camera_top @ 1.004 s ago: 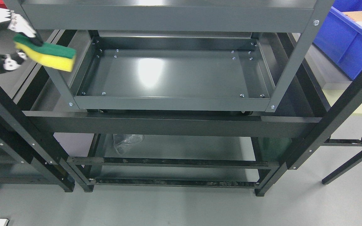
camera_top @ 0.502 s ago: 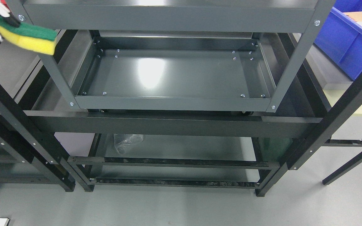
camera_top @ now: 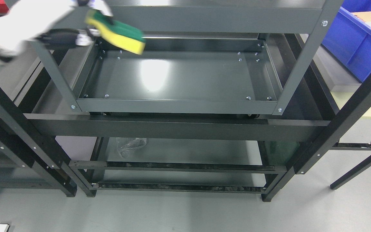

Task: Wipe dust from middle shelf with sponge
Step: 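Sweep the sponge back across the middle shelf away from the arm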

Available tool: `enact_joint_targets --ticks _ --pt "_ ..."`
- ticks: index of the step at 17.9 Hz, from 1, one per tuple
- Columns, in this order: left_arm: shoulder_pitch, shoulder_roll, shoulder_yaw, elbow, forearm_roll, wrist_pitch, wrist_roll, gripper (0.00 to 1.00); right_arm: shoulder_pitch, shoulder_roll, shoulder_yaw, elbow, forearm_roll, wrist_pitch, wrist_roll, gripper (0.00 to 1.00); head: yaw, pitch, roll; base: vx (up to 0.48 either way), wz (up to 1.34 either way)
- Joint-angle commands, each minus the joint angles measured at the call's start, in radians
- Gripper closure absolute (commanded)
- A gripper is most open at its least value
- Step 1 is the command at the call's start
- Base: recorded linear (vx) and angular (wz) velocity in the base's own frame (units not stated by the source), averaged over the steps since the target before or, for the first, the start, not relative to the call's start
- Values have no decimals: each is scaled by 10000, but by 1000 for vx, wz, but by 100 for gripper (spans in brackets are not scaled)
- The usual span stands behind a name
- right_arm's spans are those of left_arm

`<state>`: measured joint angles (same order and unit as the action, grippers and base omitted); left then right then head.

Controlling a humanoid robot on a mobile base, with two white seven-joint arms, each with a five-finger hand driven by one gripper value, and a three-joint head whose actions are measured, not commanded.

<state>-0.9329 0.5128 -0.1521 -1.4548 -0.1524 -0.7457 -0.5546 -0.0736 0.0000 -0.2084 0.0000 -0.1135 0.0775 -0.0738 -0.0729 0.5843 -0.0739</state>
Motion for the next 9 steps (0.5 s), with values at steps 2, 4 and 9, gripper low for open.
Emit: enact_joint_targets --ticks 2,4,9 --pt "-1528 -4953 -1915 2333 -2078 1 130 99 0 -175 13 -175 0 -8 2 0 0 0 0 0 0" --pt "-2096 -4953 -2602 2934 -2234 47 817 99 0 -175 -2 -175 0 -8 2 0 0 0 0 0 0" --pt "-2267 -4953 -4015 3013 -2173 323 1787 99 0 -175 -2 -175 0 -8 2 0 0 0 0 0 0"
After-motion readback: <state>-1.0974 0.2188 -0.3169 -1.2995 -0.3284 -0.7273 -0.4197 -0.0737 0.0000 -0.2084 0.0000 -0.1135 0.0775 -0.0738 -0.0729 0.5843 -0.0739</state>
